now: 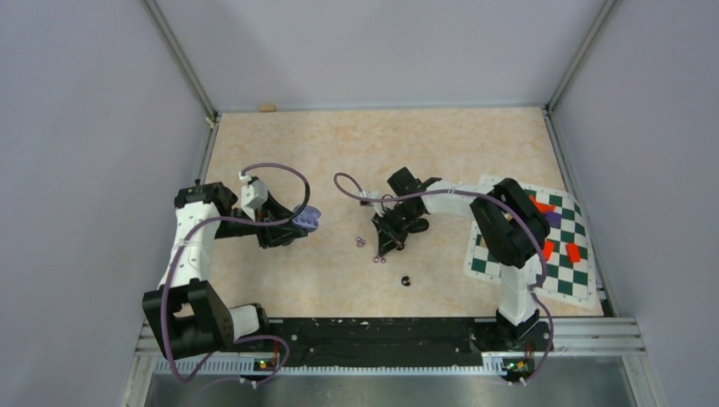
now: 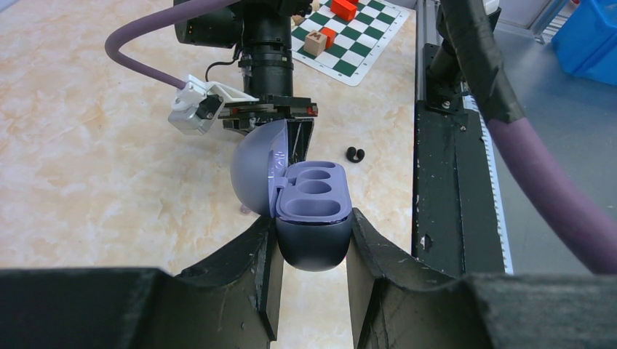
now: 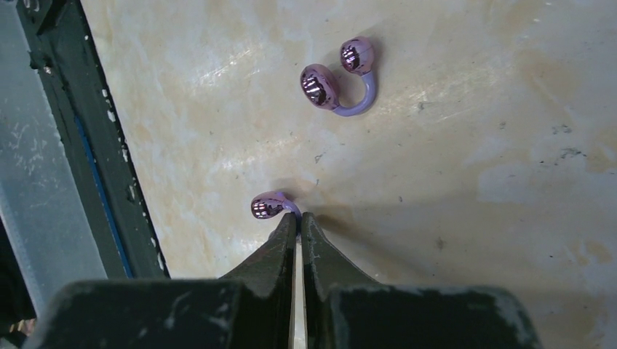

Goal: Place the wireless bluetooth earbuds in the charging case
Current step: Pick up the earbud from the center of the board.

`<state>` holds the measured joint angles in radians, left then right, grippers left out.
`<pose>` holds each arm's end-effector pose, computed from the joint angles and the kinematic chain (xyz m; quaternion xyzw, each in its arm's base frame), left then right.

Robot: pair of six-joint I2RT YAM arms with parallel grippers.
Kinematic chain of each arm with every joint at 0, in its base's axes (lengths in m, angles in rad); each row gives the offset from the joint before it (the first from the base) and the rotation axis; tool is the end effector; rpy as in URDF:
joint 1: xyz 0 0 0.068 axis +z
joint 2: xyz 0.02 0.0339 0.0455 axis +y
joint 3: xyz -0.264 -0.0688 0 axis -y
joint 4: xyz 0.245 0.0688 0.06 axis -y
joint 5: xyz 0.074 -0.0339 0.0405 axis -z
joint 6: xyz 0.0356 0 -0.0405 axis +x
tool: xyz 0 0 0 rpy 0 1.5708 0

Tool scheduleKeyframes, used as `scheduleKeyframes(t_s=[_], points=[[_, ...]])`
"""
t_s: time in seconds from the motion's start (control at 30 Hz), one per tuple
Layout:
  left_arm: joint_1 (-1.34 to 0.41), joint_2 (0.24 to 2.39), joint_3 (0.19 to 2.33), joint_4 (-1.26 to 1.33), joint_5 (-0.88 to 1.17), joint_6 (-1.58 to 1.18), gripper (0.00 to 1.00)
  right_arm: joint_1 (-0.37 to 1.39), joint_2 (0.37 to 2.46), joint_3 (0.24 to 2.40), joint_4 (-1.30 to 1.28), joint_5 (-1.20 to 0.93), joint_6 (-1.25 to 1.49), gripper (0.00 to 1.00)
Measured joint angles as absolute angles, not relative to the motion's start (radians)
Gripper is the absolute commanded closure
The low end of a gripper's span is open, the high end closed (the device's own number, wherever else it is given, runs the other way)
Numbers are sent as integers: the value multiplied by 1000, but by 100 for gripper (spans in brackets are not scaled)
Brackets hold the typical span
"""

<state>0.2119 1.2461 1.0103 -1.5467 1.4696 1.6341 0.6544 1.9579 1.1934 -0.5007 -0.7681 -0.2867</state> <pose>0.1753 0.0015 0.2889 0.4279 0.6052 -0.4648 0.4843 0.2769 0.2436 0.1367 -0.4663 0.7909 0.3899 0.0710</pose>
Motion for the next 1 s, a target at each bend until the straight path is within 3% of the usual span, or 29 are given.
scheduleKeyframes(t_s=[0.37, 0.77, 0.83, 1.0], points=[[212, 1246, 1010, -1547, 1470, 1634, 100, 640, 1923, 1185, -494, -800, -285, 100], [171, 1245, 1081, -1532, 1439, 1582, 100, 638, 1572, 1119, -362, -606, -274, 100], [138, 1233, 1095, -1455, 1406, 1471, 100, 638, 1517, 1119, -344, -560, -279, 100], [6, 1059, 986, -973, 1210, 987, 100, 638, 1413, 1124, -327, -459, -289, 100]])
